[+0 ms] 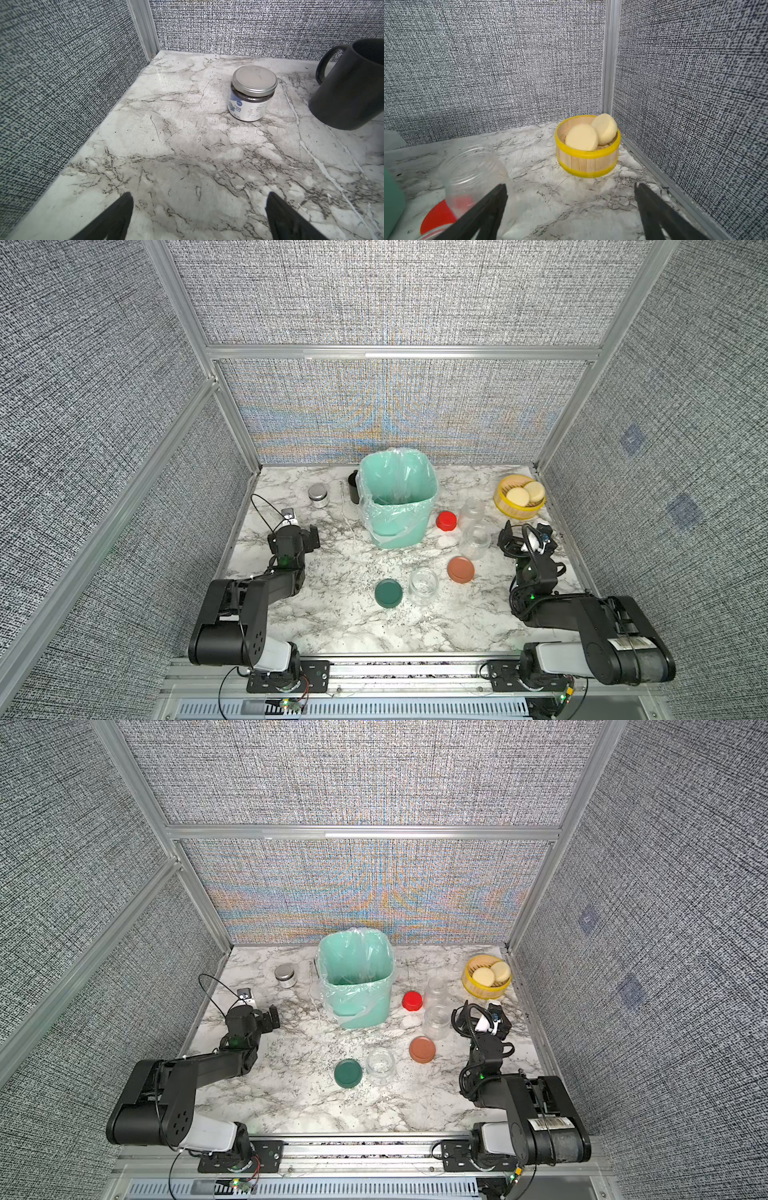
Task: Empty moldy peanuts from jars
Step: Reset both arms
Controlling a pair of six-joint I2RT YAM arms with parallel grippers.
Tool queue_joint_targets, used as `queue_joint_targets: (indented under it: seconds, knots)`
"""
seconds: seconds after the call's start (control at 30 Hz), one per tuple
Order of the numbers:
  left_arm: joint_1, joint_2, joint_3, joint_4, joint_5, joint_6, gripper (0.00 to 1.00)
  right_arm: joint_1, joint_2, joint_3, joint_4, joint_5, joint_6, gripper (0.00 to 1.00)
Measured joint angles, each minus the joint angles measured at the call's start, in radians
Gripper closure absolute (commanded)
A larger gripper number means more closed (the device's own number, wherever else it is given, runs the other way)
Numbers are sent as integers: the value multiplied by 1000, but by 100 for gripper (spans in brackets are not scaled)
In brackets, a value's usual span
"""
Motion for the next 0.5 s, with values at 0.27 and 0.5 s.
queue_joint_targets:
  seconds: [0.27, 0.5]
  knots:
    - [0, 0, 0, 0, 0, 0, 0, 1, 0, 0, 6, 3, 0, 2]
    - [0, 0, 0, 0, 0, 0, 0, 2, 5, 22, -8, 2, -1, 2]
